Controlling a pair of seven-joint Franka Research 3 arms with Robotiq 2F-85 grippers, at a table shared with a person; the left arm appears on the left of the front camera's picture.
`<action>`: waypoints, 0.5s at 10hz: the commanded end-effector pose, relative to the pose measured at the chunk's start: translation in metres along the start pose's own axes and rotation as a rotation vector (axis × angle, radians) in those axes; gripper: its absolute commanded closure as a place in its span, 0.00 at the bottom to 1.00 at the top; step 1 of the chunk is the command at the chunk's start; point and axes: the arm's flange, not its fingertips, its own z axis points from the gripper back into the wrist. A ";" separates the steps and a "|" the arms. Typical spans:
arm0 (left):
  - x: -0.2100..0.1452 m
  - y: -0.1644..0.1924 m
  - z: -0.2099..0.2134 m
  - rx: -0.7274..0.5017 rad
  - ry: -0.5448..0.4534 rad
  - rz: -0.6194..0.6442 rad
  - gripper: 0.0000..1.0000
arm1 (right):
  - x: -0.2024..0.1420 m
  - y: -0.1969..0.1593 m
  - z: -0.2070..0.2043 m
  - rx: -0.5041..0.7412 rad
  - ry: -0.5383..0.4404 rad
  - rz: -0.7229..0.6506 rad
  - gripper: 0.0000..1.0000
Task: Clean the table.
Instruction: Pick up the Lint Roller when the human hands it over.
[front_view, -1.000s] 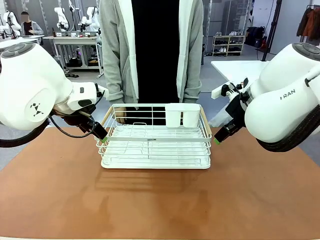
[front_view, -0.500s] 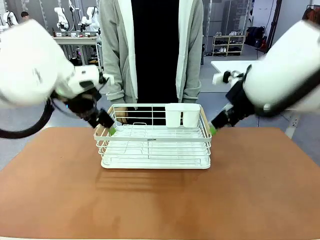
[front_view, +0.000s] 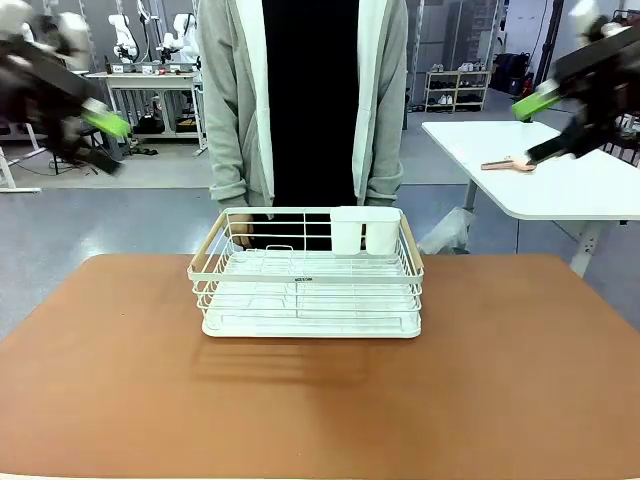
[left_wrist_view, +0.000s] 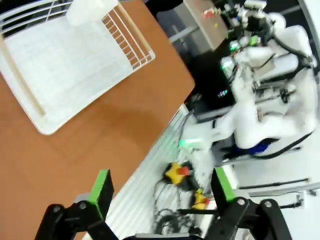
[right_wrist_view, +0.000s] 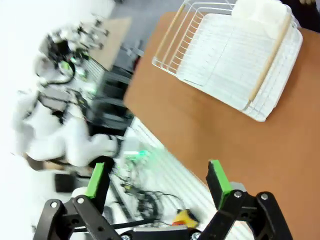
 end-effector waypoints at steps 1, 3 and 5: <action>-0.051 0.034 0.045 0.043 -0.136 0.160 0.00 | -0.018 -0.052 0.033 0.062 -0.117 -0.157 0.00; -0.119 0.062 0.093 0.081 -0.274 0.292 0.00 | -0.061 -0.103 0.070 0.127 -0.239 -0.261 0.00; -0.165 0.090 0.111 0.105 -0.302 0.434 0.00 | -0.093 -0.144 0.079 0.153 -0.274 -0.351 0.00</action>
